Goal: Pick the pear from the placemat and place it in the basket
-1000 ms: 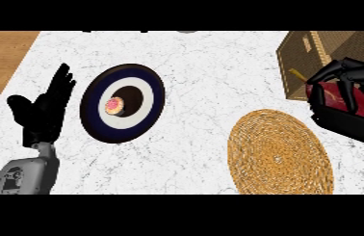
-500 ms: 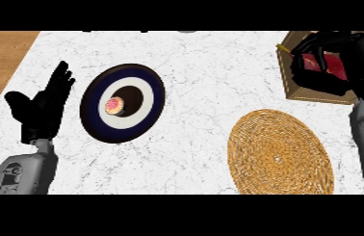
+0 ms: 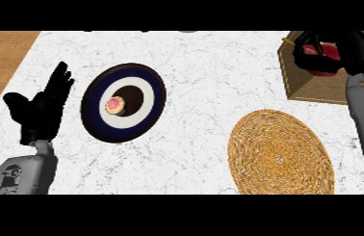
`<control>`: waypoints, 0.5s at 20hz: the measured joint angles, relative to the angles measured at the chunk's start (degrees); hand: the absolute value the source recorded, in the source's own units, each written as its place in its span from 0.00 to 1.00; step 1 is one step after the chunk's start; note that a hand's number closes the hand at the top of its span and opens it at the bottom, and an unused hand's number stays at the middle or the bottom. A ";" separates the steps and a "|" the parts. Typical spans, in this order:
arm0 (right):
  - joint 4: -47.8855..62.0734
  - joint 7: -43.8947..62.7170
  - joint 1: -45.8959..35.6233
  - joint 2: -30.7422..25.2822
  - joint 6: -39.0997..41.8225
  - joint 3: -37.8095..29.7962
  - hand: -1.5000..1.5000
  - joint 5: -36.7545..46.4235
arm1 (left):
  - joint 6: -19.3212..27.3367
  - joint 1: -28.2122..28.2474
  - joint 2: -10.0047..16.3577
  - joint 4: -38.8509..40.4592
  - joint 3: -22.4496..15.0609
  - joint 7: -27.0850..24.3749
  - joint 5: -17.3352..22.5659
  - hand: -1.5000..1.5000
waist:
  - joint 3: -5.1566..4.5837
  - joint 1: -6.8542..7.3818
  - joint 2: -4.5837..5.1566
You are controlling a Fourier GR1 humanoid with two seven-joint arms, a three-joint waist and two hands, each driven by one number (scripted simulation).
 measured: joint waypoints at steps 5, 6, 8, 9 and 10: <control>9.73 -4.55 -4.23 -1.39 1.31 -1.60 1.00 0.17 | -0.50 -0.22 0.25 0.18 0.44 0.19 0.04 0.50 | 0.02 -0.12 -0.04; 10.66 -5.23 -4.43 -1.83 2.20 -2.30 1.00 -0.59 | -0.25 0.40 -0.15 0.00 0.30 -0.41 -0.16 0.50 | -0.01 -0.14 -0.07; 14.31 -7.73 -5.77 -2.36 2.77 -3.29 1.00 -1.13 | -0.29 0.55 -0.38 0.21 0.16 -0.72 -0.30 0.50 | -0.13 -0.01 -0.13; 15.94 -8.76 -6.38 -3.05 3.48 -3.94 1.00 -1.59 | -0.42 0.50 -0.22 0.40 0.35 -0.77 -0.26 0.50 | -0.16 0.02 -0.15; 17.95 -9.29 -7.72 -3.14 3.38 -4.18 1.00 -1.47 | -0.44 0.07 -0.35 0.95 0.32 -1.00 -0.29 0.50 | -0.12 0.03 -0.11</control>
